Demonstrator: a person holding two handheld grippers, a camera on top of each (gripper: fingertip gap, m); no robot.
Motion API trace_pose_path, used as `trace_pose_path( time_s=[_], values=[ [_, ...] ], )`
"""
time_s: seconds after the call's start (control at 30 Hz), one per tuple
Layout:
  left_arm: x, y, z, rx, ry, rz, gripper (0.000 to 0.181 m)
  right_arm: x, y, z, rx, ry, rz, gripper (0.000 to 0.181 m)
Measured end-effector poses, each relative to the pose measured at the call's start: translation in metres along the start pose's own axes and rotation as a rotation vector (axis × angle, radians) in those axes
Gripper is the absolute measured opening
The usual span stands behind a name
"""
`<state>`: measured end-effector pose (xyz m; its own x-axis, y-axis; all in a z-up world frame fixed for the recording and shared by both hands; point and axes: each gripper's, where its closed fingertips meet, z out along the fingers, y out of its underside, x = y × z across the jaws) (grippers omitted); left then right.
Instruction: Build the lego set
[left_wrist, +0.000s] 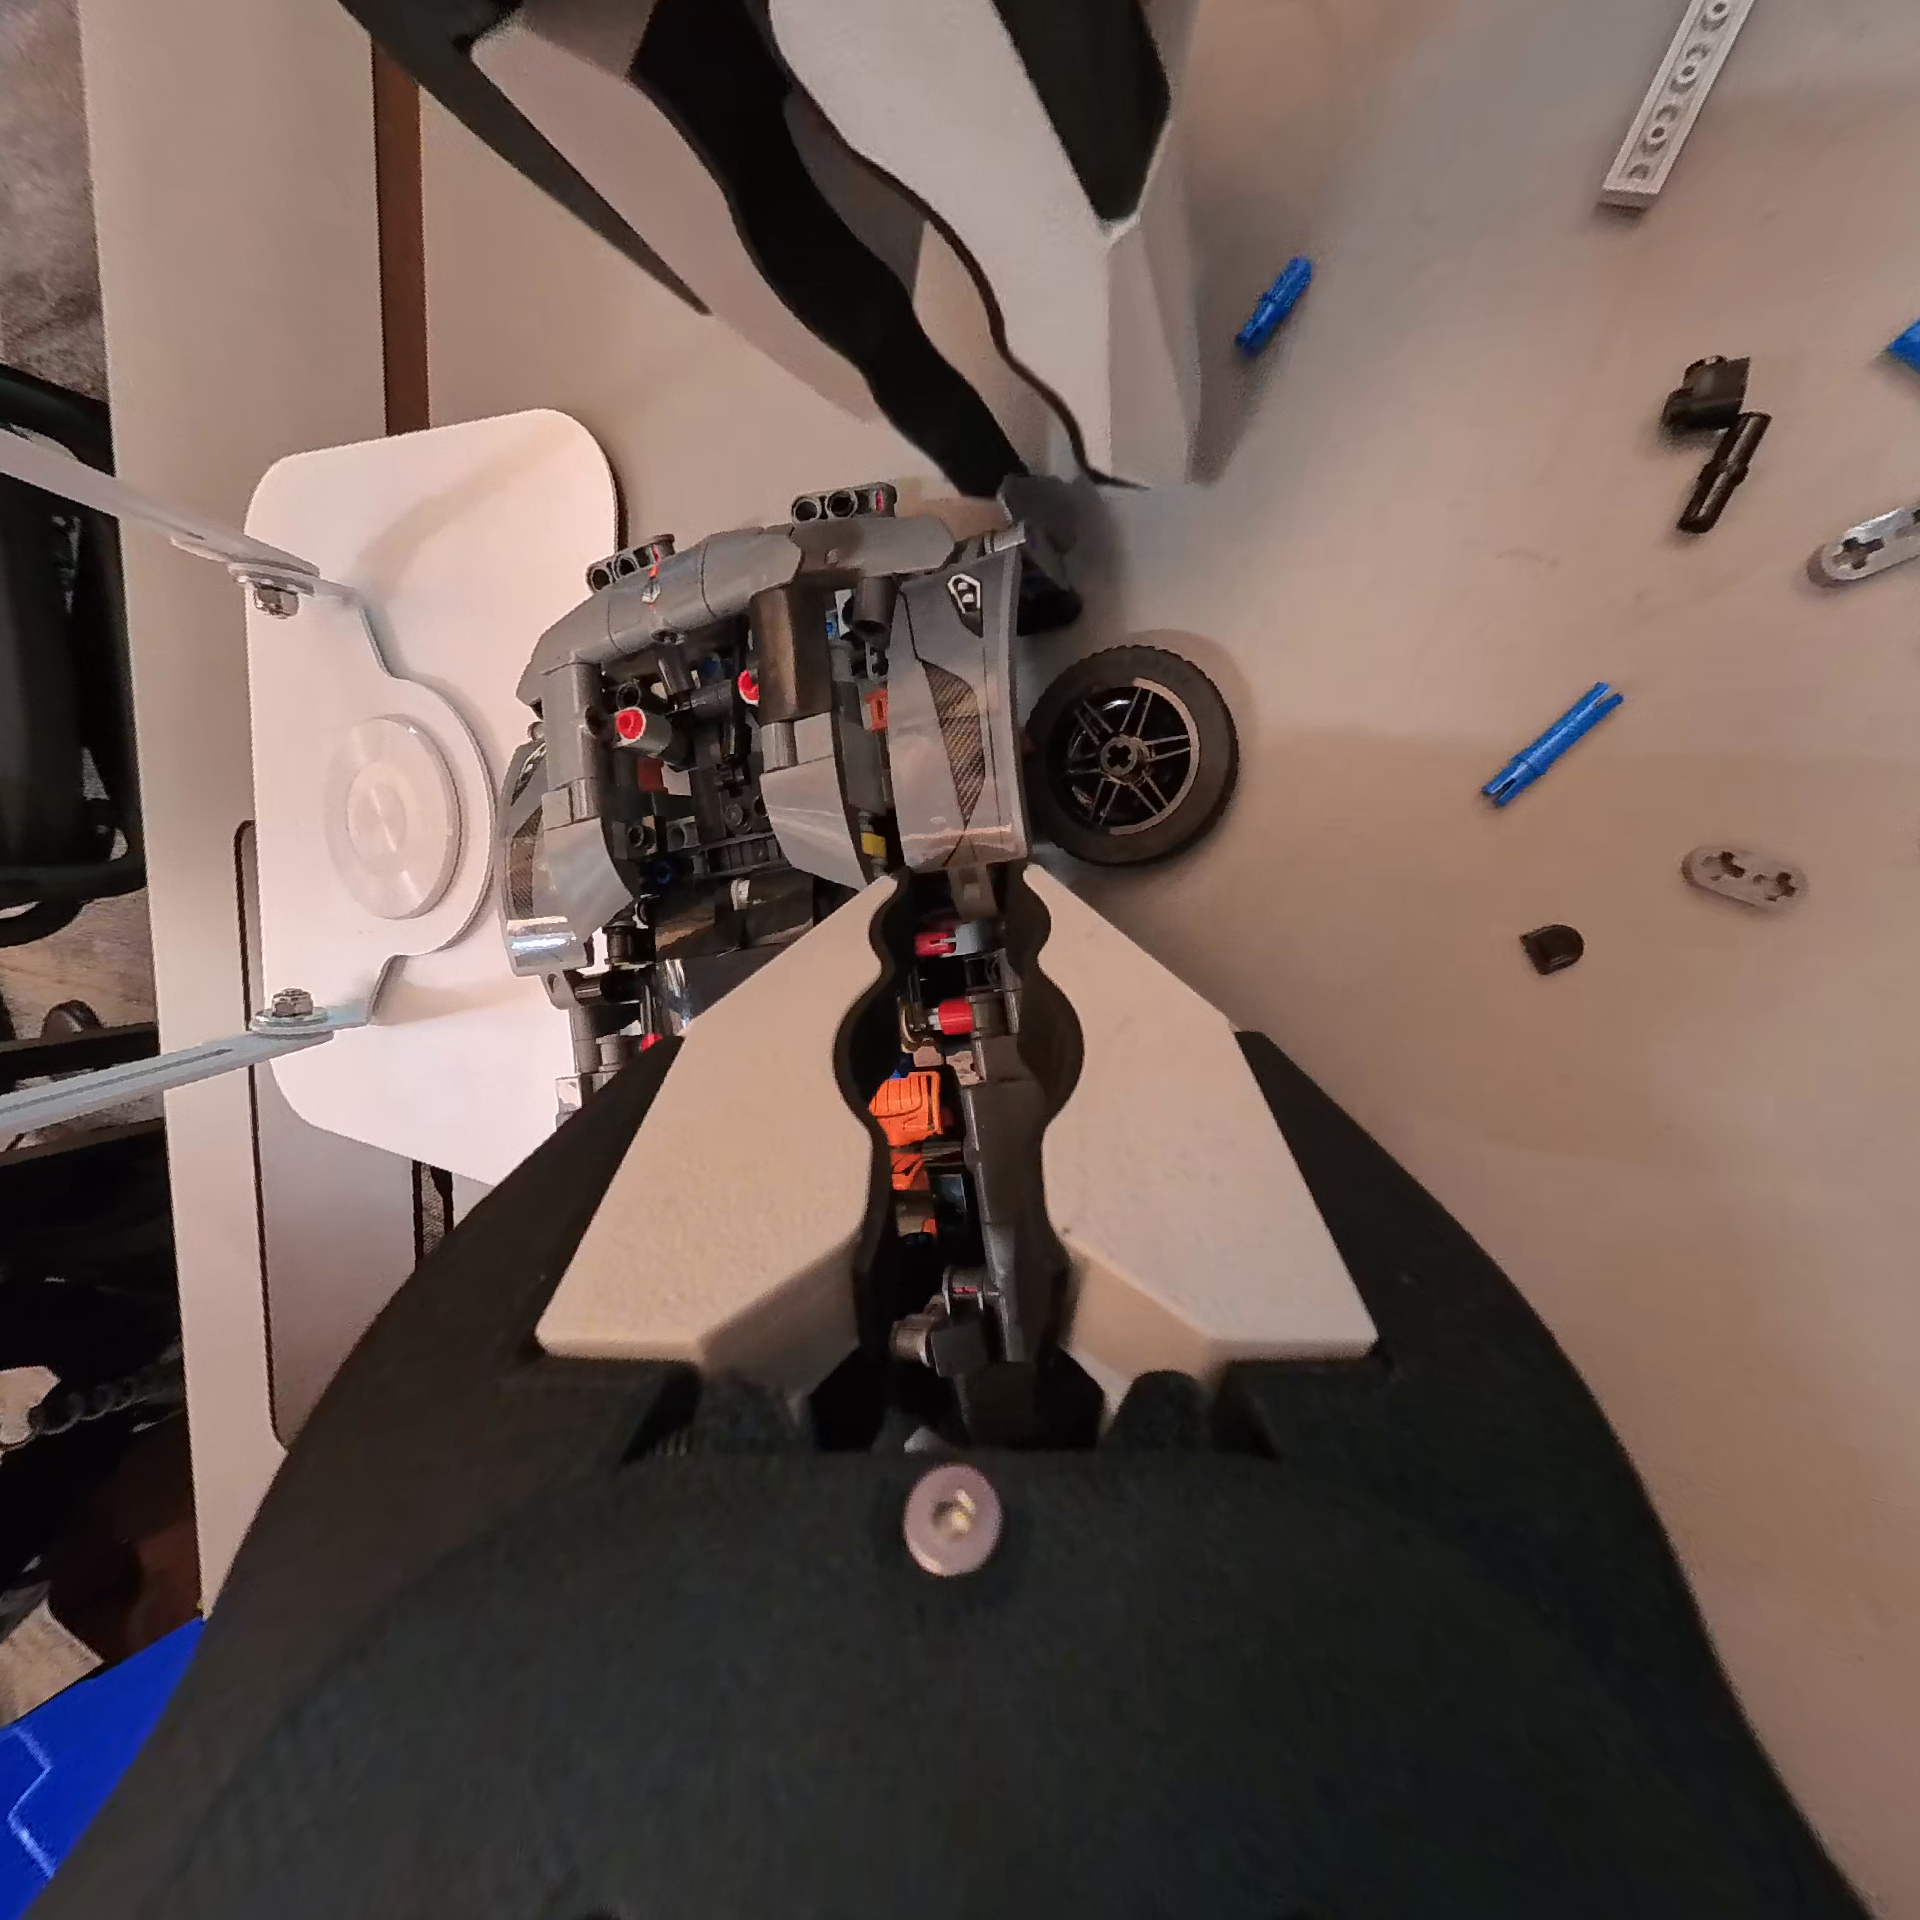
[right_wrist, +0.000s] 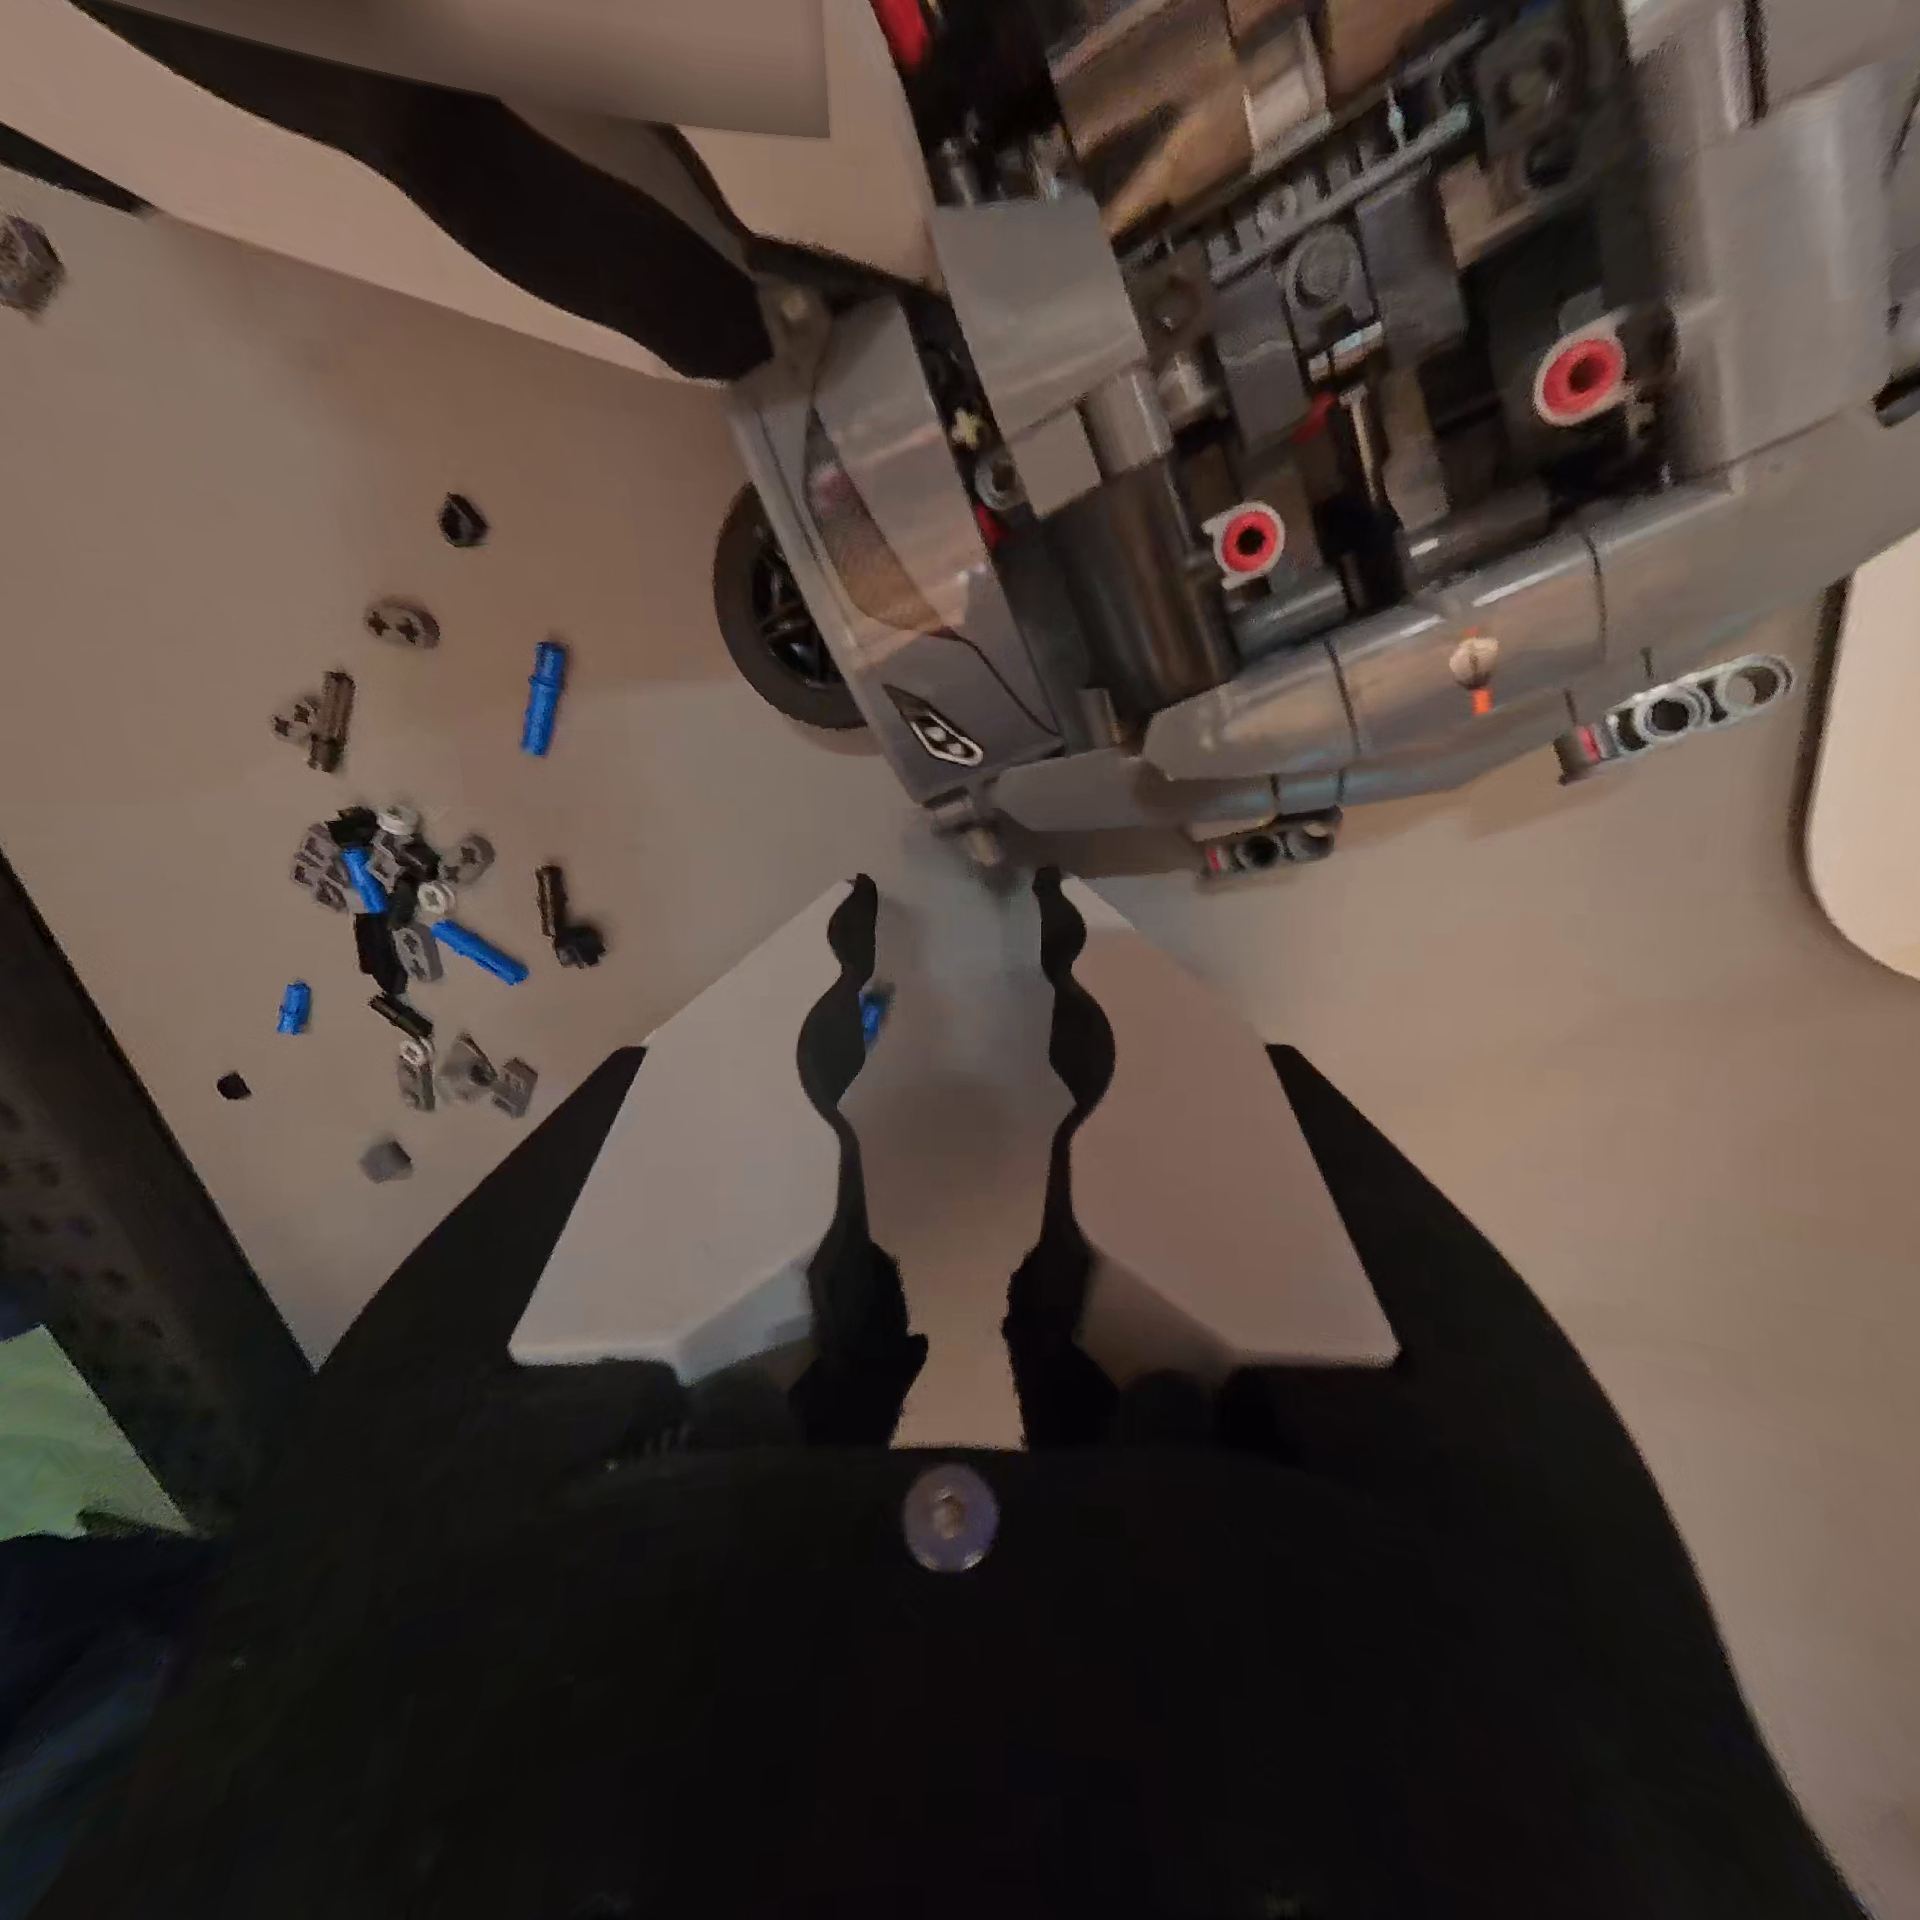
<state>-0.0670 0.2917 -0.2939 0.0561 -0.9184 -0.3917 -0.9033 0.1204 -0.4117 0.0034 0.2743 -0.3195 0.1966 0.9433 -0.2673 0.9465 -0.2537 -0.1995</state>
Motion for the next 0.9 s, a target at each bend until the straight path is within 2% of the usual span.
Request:
trace_pose_path(
  time_s=[0.3, 0.37, 0.57, 0.9],
  values=[
    [0.000, 0.000, 0.000, 0.002, -0.001, 0.001, 0.013, 0.002, -0.014, 0.007, 0.114, 0.083, 0.127, 0.027],
    [0.000, 0.000, 0.001, 0.004, 0.000, 0.002, 0.013, 0.008, -0.013, 0.007, 0.136, 0.139, 0.149, 0.015],
    [0.000, 0.000, 0.001, 0.006, -0.008, 0.007, 0.014, 0.011, -0.016, 0.007, 0.217, 0.217, 0.166, 0.013],
    [0.000, 0.000, 0.002, 0.003, -0.019, 0.018, 0.014, 0.019, -0.011, 0.003, 0.086, 0.456, 0.090, 0.012]
  ],
)
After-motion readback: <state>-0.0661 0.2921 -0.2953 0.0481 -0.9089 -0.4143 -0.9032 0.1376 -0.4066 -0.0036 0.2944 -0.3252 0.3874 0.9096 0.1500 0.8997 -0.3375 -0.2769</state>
